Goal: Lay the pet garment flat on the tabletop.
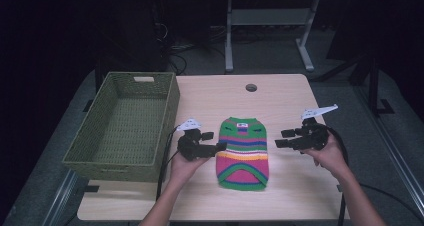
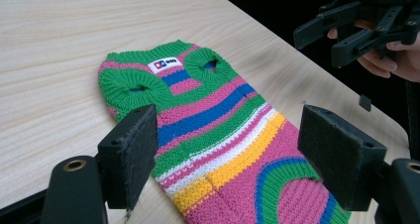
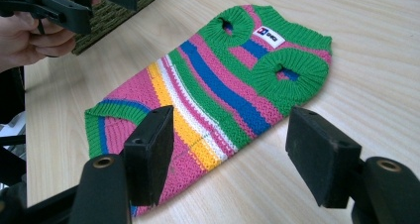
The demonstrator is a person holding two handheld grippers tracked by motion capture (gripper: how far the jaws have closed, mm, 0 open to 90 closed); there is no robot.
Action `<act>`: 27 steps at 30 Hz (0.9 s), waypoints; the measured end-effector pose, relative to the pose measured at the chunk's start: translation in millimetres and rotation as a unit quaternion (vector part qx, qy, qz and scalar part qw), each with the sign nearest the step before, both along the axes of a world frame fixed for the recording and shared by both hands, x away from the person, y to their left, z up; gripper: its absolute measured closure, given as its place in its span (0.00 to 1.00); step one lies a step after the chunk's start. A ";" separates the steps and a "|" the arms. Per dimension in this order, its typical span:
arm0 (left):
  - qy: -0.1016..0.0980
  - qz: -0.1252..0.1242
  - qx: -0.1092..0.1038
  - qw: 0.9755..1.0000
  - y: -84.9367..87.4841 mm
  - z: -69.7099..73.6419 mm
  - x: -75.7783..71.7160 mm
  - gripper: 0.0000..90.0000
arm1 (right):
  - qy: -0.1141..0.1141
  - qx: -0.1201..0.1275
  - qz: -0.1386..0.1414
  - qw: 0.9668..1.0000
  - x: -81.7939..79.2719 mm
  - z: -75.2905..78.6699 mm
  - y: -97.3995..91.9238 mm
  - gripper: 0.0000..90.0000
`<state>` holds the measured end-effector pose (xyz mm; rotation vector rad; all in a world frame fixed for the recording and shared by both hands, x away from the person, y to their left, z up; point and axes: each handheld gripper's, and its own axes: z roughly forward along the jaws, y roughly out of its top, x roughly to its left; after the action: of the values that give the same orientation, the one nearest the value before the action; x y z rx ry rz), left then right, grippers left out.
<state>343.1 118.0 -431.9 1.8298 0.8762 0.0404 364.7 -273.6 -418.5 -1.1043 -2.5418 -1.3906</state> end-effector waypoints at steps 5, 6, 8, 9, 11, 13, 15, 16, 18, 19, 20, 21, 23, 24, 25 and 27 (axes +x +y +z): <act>0.003 -0.001 0.003 1.000 0.8 -0.7 -1.2 0.25 | 0.003 0.001 -0.002 1.000 -2.3 -2.2 -3.7 0.39; 0.004 -0.001 0.004 1.000 0.9 -0.9 -1.7 0.25 | 0.003 0.001 -0.002 1.000 -2.7 -2.6 -4.3 0.38; 0.005 0.000 0.004 1.000 1.0 -2.3 -3.8 0.25 | 0.004 -0.001 -0.003 1.000 -5.1 -2.9 -6.2 0.38; 0.005 0.000 0.004 1.000 1.0 -2.3 -3.8 0.25 | 0.003 -0.002 -0.001 1.000 -6.0 -3.0 -7.3 0.38; 0.007 -0.004 0.011 1.000 1.1 -2.9 -4.5 0.25 | 0.002 -0.002 0.000 1.000 -7.1 -3.4 -8.0 0.38; 0.008 -0.006 0.012 1.000 0.6 -3.1 -5.6 0.25 | 0.004 -0.004 -0.001 1.000 -9.9 -4.2 -9.4 0.38; 0.007 -0.006 0.011 1.000 0.1 -2.9 -7.3 0.25 | 0.005 -0.004 -0.001 1.000 -12.4 -5.2 -11.5 0.38; 0.007 -0.008 0.013 1.000 0.2 -3.0 -7.9 0.25 | 0.003 -0.004 -0.001 1.000 -13.8 -6.3 -13.3 0.38; 0.008 -0.010 0.015 1.000 0.1 -3.9 -9.5 0.25 | 0.008 -0.004 -0.005 1.000 -17.4 -8.0 -17.0 0.38; 0.008 -0.011 0.016 1.000 0.0 -4.5 -10.3 0.25 | 0.008 -0.004 -0.005 1.000 -17.4 -8.0 -17.0 0.38; 0.008 -0.010 0.016 1.000 0.0 -4.9 -11.2 0.25 | 0.006 -0.003 -0.008 1.000 -19.8 -9.4 -19.8 0.38; 0.009 -0.012 0.019 1.000 0.7 -5.7 -12.7 0.25 | 0.006 -0.004 -0.009 1.000 -21.0 -10.0 -21.1 0.38; 0.008 -0.012 0.019 1.000 1.0 -5.9 -13.5 0.25 | 0.004 -0.003 -0.011 1.000 -22.2 -10.6 -22.5 0.38; 0.006 -0.011 0.019 1.000 1.6 -6.1 -14.5 0.25 | 0.003 -0.001 -0.013 1.000 -23.4 -11.2 -23.9 0.38; 0.007 -0.012 0.017 1.000 2.3 -6.2 -15.3 0.25 | 0.005 0.000 -0.014 1.000 -25.4 -12.2 -26.3 0.37; 0.007 -0.011 0.020 1.000 3.5 -6.6 -17.6 0.24 | 0.006 -0.001 -0.016 1.000 -26.6 -12.1 -27.1 0.37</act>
<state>325.5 121.5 -438.6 1.8781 0.8705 0.0316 338.2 -300.7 -430.6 -1.1548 -2.5285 -1.3847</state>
